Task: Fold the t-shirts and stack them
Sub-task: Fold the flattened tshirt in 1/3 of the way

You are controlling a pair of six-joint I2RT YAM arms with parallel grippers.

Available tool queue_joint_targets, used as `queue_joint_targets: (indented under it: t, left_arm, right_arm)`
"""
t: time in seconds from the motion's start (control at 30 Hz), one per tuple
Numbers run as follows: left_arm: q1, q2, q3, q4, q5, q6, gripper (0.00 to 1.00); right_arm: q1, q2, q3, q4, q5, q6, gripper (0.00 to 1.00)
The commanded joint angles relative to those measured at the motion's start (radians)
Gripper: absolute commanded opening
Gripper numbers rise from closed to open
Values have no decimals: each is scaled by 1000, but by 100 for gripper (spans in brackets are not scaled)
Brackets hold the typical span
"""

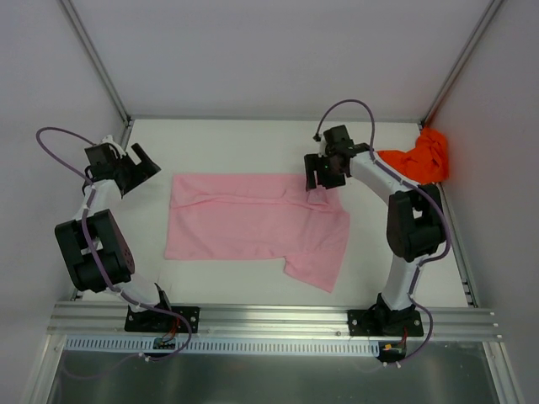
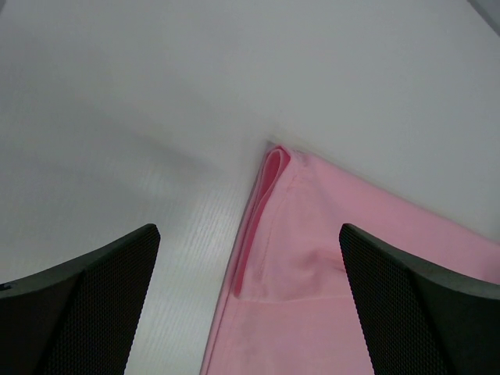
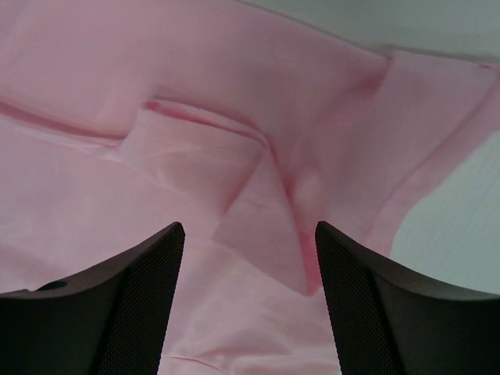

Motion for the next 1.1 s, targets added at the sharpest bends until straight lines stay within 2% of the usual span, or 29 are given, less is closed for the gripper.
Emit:
queue_joint_targets:
  t: [0.0, 0.1, 0.3, 0.6, 0.8, 0.9, 1.0, 1.03, 1.07]
  left_arm:
    - [4, -89, -12, -22, -34, -9, 99]
    - [4, -122, -32, -40, -22, 25, 99]
    - [4, -210, -75, -31, -14, 54, 99]
    - [4, -262, -96, -52, -20, 69, 99]
    - [4, -273, -98, -55, -20, 69, 99]
    - [5, -277, -101, -60, -25, 71, 99]
    - [4, -291, -101, -68, -34, 78, 99]
    - [4, -296, -103, -69, -36, 80, 99]
    - [4, -300, -103, -72, -37, 81, 99]
  right_arm:
    - [63, -5, 69, -23, 50, -32, 71]
    - [72, 12, 75, 5, 8, -36, 71]
    - [78, 119, 172, -78, 80, -128, 69]
    - [78, 134, 128, -102, 89, -150, 56]
    - [78, 124, 89, -82, 80, -155, 33]
    - [76, 134, 88, -72, 64, -158, 29]
    - [78, 133, 86, -78, 66, -161, 18]
    - [78, 128, 86, -78, 66, -167, 9]
    - [78, 121, 82, -76, 64, -170, 4]
